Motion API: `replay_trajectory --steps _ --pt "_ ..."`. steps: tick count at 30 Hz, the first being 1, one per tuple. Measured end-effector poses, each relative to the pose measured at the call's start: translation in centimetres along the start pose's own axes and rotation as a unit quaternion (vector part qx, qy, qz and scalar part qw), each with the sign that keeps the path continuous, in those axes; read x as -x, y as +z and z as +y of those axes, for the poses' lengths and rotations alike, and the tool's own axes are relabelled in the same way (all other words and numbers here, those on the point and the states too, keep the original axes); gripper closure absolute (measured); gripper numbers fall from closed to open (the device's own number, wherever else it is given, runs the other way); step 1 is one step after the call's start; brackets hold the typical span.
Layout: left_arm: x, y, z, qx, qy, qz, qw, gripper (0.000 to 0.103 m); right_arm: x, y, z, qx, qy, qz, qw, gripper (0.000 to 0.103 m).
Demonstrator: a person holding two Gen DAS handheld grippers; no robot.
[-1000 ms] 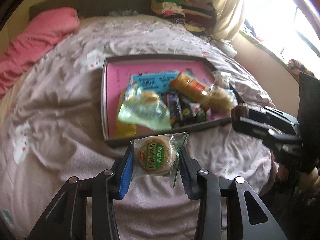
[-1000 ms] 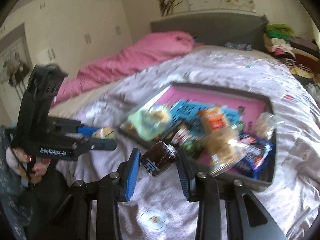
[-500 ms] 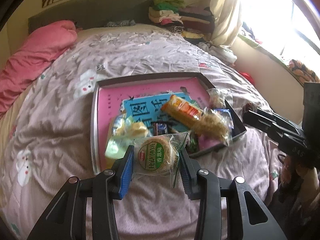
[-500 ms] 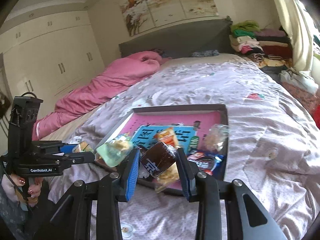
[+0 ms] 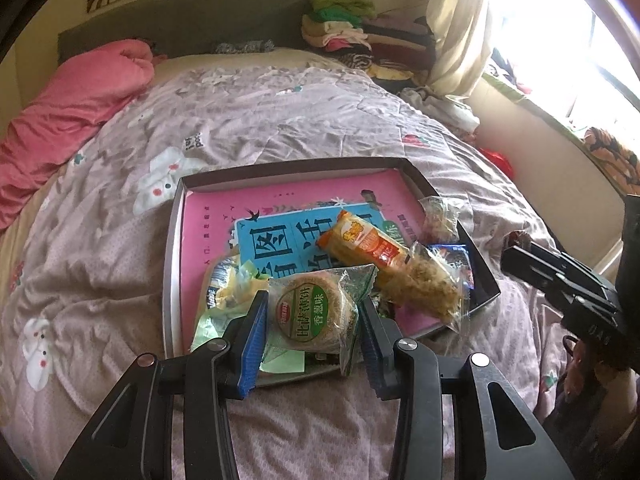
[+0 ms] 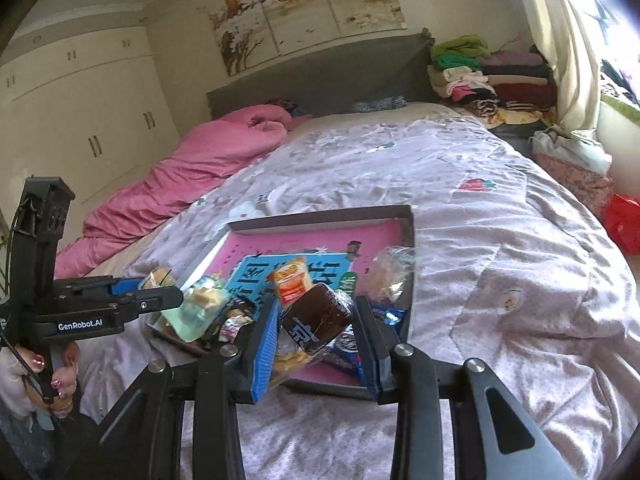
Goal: Organize snacks
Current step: 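Carry the chocolate with the right tool while the left tool carries the mooncake into the tray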
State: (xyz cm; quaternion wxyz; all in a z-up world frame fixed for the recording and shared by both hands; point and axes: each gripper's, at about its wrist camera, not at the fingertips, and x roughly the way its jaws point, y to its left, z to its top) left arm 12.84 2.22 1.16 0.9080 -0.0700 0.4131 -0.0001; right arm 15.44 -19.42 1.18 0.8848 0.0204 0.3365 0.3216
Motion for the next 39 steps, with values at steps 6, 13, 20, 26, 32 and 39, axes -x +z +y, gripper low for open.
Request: replay_trajectory --steps 6,13,20,26,32,39 --pt "-0.6 0.0 0.2 0.005 0.001 0.004 1.0000 0.060 0.1 0.2 -1.2 -0.021 -0.026 -0.003 0.999 0.066" --pt "-2.6 -0.3 1.1 0.015 0.011 0.022 0.9996 0.060 -1.1 -0.2 -1.5 -0.015 -0.049 0.030 0.998 0.066" --pt "-4.2 -0.8 1.6 0.019 0.021 0.034 0.9990 0.060 -3.1 -1.1 -0.6 0.016 -0.063 0.066 0.996 0.066" --pt "-4.5 -0.8 1.7 0.019 0.027 0.034 0.9989 0.060 -4.2 -1.5 0.1 0.031 -0.056 0.073 0.995 0.066" --pt "-4.7 -0.8 1.7 0.020 0.030 0.035 0.9987 0.059 -5.4 -1.6 0.6 0.024 -0.026 0.074 0.997 0.066" --pt "-5.2 -0.9 2.0 0.024 0.032 0.041 0.9984 0.059 -6.0 -2.1 2.0 0.044 -0.015 0.066 0.997 0.065"
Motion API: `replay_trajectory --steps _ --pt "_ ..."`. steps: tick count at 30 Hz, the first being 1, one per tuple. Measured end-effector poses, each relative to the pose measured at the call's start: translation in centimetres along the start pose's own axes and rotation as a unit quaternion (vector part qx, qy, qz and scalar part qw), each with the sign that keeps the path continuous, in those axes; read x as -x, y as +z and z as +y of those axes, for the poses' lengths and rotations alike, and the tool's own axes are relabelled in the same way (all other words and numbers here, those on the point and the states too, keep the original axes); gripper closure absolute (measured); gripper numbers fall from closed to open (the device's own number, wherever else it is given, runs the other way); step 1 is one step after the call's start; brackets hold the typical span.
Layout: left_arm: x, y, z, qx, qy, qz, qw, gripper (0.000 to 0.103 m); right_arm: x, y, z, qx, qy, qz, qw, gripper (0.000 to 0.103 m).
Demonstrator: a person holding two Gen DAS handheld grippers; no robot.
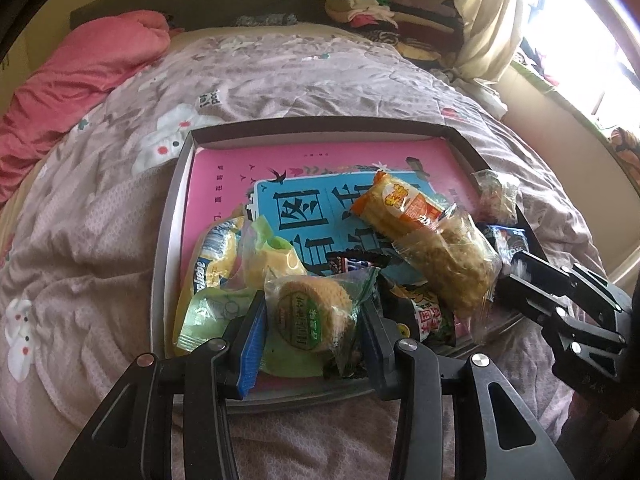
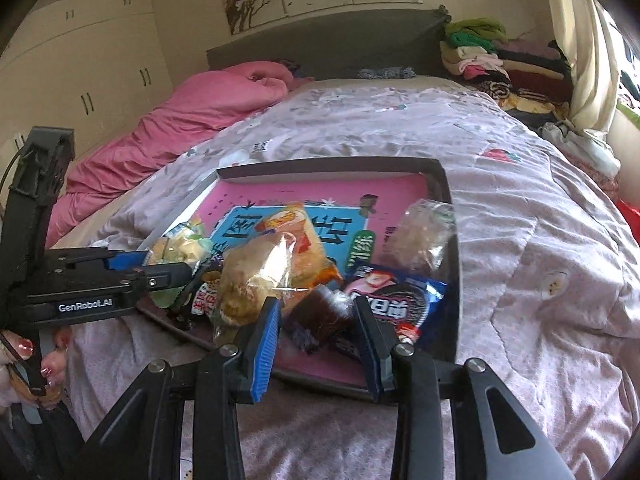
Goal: Organize snacks
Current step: 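Carry the chocolate with the right tool while the left tool carries the mooncake into the tray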
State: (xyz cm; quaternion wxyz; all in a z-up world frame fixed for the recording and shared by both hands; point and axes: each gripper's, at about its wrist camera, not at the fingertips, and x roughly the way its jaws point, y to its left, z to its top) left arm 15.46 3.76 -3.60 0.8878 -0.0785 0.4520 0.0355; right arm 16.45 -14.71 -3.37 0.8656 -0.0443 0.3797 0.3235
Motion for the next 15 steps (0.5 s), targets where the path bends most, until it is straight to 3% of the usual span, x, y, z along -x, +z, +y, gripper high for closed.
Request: replay_trajectory --steps 15 --pt "-0.41 0.15 0.19 0.005 0.004 -0.001 1.0000 0.059 0.67 0.12 0.05 0.005 -0.003 -0.006 1.000 0.065"
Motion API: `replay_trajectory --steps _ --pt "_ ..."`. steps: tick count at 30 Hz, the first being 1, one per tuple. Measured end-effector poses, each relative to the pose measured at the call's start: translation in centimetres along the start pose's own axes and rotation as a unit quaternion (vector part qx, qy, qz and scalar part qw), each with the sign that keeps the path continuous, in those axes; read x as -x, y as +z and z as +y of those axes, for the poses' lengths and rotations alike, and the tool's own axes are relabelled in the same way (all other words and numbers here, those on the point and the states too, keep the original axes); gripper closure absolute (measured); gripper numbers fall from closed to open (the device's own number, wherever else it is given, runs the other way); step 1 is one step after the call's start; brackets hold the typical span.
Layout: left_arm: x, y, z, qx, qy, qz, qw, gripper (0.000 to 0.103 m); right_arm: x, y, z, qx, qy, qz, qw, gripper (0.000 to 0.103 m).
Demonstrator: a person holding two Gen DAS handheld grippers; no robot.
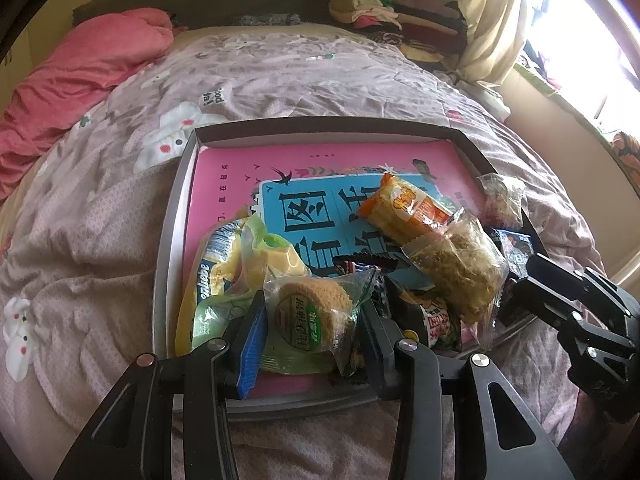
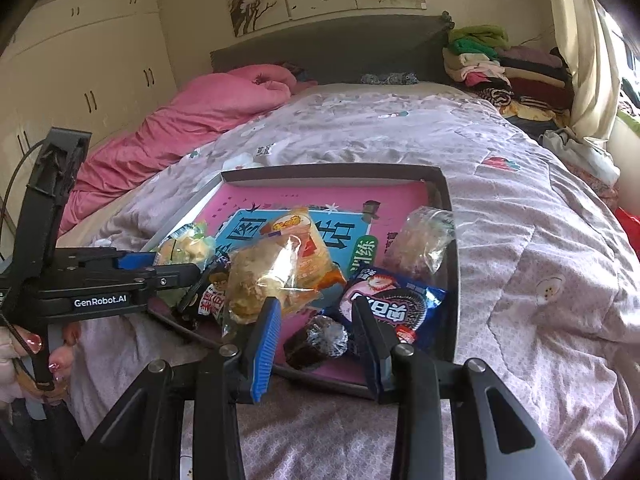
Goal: Organize snacks
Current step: 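Carry the chocolate with the right tool while the left tool carries the mooncake into the tray, then open both tools to release the snacks in the tray and withdraw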
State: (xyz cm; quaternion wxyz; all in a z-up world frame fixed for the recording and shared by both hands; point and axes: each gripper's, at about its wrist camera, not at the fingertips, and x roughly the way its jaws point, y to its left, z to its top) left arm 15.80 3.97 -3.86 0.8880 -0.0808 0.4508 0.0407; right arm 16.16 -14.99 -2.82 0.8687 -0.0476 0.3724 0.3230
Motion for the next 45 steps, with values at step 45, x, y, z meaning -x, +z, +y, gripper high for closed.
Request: replay_trajectory --steps 45 --pt "6.6 -1.2 -0.5 0.015 -0.003 -0.043 0.9990 0.026 4.6 1.2 -0.5 -0.012 -0.043 -0.082 0.996 0.026"
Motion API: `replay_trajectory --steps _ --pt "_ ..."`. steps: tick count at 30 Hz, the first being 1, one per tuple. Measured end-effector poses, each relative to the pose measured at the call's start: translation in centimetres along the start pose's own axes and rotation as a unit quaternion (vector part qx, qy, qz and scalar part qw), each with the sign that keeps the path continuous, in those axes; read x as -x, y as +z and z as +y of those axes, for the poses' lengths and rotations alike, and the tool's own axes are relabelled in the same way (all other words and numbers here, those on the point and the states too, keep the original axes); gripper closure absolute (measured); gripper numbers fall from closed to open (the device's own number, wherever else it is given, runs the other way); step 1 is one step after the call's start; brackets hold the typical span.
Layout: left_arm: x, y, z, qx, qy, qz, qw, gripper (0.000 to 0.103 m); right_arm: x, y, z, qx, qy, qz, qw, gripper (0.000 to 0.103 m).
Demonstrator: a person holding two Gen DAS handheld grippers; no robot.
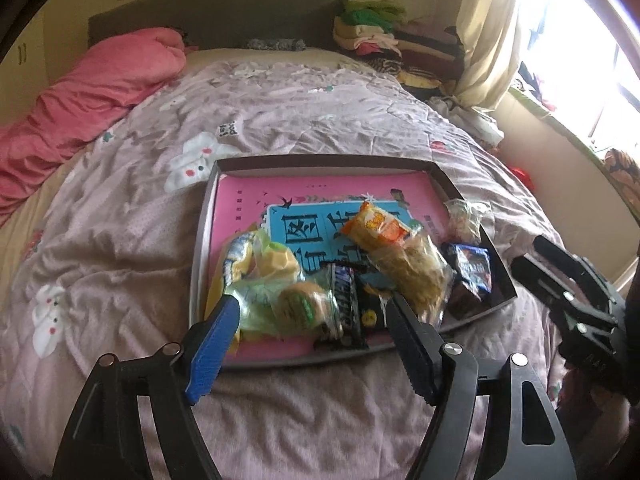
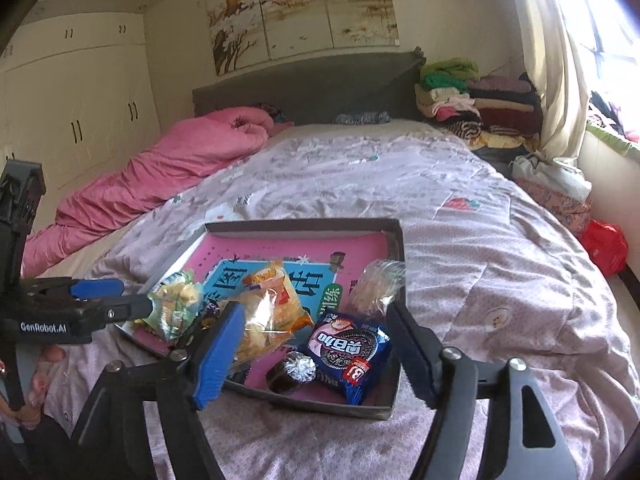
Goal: Organize snacks
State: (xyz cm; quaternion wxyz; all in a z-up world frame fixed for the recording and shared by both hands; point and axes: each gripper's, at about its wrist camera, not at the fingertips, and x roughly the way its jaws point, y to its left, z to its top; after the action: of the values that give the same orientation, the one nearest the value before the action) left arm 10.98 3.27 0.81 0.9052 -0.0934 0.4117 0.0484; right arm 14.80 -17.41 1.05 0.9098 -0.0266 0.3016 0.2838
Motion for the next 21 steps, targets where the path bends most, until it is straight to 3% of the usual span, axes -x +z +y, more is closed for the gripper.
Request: replay_trajectory --steps 2,5,10,21 --pt "0.6 -0.6 -0.3 -0.001 0.000 0.000 1.0000 0.026 1.1 -0.1 0.2 -0.002 0.001 -0.016 1.000 0.024" --pt "1.2 -1.4 -0.5 -0.002 0.002 -0.001 1.0000 0.026 2.7 -0.1 0.6 -0.008 0.012 -0.039 0.999 0.010" --pt "1.6 -2.6 -0.4 0.005 -0.001 0.005 1.0000 0.026 4.3 -0.3 1.6 -0.010 0.010 -0.056 0.998 0.008" --pt "3.0 -5.9 1.0 0.047 0.020 0.005 0.9987 0.026 5.6 -2.5 3.3 -0.029 -0.025 -0.008 0.999 0.006"
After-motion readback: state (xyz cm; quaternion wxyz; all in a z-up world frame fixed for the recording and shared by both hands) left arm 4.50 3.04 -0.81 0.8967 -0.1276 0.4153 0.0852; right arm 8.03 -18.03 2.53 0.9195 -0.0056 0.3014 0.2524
